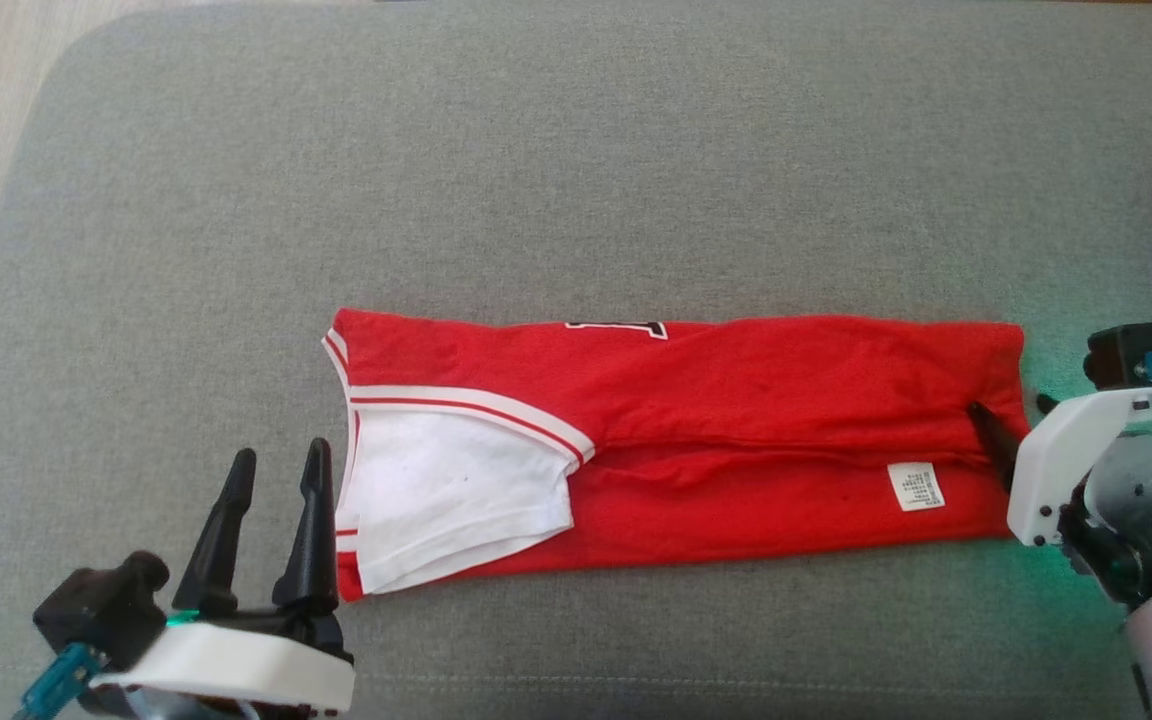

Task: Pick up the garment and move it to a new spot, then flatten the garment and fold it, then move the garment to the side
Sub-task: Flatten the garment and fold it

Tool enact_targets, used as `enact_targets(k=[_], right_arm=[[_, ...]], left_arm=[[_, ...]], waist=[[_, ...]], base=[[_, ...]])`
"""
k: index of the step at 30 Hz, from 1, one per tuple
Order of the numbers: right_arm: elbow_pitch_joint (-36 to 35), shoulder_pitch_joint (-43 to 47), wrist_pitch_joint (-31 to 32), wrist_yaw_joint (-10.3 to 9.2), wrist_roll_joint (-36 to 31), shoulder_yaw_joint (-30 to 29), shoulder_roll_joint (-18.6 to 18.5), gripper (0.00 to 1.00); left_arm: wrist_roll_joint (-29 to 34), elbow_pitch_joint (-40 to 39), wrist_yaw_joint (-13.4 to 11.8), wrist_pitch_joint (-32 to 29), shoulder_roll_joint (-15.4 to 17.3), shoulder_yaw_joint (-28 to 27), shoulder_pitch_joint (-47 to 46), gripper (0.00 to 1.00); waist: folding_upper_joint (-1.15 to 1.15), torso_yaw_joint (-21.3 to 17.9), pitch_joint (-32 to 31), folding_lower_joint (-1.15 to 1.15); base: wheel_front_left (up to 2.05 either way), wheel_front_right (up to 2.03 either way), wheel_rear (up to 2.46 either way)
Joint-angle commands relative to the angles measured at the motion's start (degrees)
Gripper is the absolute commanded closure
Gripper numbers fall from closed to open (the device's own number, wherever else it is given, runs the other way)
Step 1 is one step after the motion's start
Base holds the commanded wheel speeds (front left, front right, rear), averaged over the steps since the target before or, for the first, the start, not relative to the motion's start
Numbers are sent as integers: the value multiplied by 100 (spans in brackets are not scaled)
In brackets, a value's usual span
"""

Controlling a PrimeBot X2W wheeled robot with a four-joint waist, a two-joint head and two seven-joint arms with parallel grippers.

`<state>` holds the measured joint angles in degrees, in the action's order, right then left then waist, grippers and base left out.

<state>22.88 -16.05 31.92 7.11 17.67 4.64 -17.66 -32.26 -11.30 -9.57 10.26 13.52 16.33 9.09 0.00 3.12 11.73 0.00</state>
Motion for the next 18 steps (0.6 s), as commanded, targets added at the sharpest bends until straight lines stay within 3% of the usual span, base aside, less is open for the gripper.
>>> enact_targets(k=[1, 2, 5, 12, 18], right_arm=[[-113, -53, 105, 37, 29, 161, -101, 29], [-114, -48, 134, 37, 45, 189, -98, 53], [-143, -44, 193, 37, 90, 273, -94, 100], [-218, -170, 111, 37, 141, 260, -165, 100], [-336, -269, 136, 37, 138, 137, -476, 100]], left_arm=[[28, -159, 3, 60, -9, -167, -231, 0], [28, -155, 2, 67, -8, -167, -231, 0], [23, -153, 3, 85, -7, -167, -229, 0], [75, -170, -30, 133, 54, -223, -261, 0], [186, -210, -84, 189, 143, -303, -325, 0]], waist=[[0, -6, 0, 0], [0, -12, -2, 0], [0, -32, -10, 0], [0, -132, -80, 0], [0, -319, -164, 0]], base=[[0, 0, 0], [0, 0, 0], [0, 0, 0], [0, 0, 0], [0, 0, 0]])
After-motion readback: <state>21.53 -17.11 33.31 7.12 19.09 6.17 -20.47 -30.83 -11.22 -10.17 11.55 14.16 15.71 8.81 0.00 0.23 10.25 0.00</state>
